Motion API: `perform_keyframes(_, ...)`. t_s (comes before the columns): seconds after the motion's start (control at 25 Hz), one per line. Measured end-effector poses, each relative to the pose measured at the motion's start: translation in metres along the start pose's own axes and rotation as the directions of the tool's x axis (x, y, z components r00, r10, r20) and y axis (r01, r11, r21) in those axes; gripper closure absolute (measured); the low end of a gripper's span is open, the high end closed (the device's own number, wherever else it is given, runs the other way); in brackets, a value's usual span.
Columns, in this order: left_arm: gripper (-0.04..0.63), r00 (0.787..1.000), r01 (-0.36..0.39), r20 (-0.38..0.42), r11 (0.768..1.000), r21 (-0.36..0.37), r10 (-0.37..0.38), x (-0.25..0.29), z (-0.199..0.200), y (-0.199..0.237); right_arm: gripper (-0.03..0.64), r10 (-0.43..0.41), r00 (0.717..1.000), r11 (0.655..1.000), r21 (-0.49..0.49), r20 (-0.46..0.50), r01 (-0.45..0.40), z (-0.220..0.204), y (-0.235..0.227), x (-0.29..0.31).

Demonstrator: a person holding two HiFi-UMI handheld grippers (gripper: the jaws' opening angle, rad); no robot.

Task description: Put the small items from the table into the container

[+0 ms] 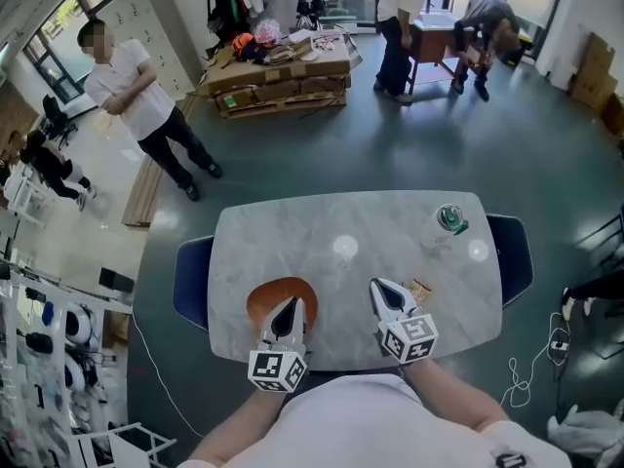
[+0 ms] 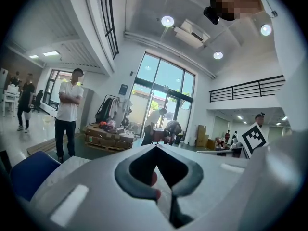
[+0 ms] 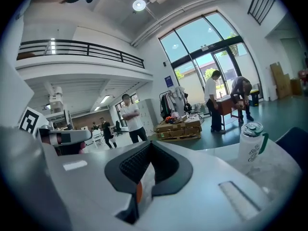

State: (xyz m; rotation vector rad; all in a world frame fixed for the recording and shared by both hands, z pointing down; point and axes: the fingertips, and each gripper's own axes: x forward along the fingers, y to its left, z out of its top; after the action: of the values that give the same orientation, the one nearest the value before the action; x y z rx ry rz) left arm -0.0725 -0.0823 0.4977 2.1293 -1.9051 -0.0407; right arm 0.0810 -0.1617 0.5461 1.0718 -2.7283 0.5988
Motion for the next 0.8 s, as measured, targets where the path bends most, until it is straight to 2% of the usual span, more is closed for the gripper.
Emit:
perform_keyframes(0.28, 0.591, 1.0, 0.024, -0.007, 1.0, -0.019, -0.024, 0.003, 0.005, 0.033, 0.589, -0.028, 1.0, 1.0, -0.006, 0.013, 0.029, 0.002, 0.012, 0.011)
perform_keyframes(0.48, 0.591, 0.997, 0.069, -0.036, 0.997, -0.024, -0.07, 0.017, 0.001, 0.029, 0.589, -0.15, 0.988, 0.989, -0.004, -0.036, 0.15, -0.017, -0.035, 0.009)
perform_keyframes(0.6, 0.591, 0.994, 0.089, -0.054, 0.996, -0.027, -0.091, 0.026, -0.002, 0.026, 0.589, -0.255, 0.959, 0.967, -0.003, -0.127, 0.257, -0.05, -0.079, 0.005)
perform_keyframes(0.72, 0.591, 0.991, 0.107, -0.074, 0.994, -0.027, -0.109, 0.032, -0.006, 0.022, 0.589, -0.354, 0.906, 0.933, -0.02, -0.233, 0.36, -0.092, -0.125, -0.006)
perform_keyframes(0.8, 0.591, 0.989, 0.116, -0.09, 0.993, -0.029, -0.118, 0.034, -0.01, 0.019, 0.588, -0.391, 0.869, 0.916, -0.033, -0.302, 0.4, -0.126, -0.15, -0.014)
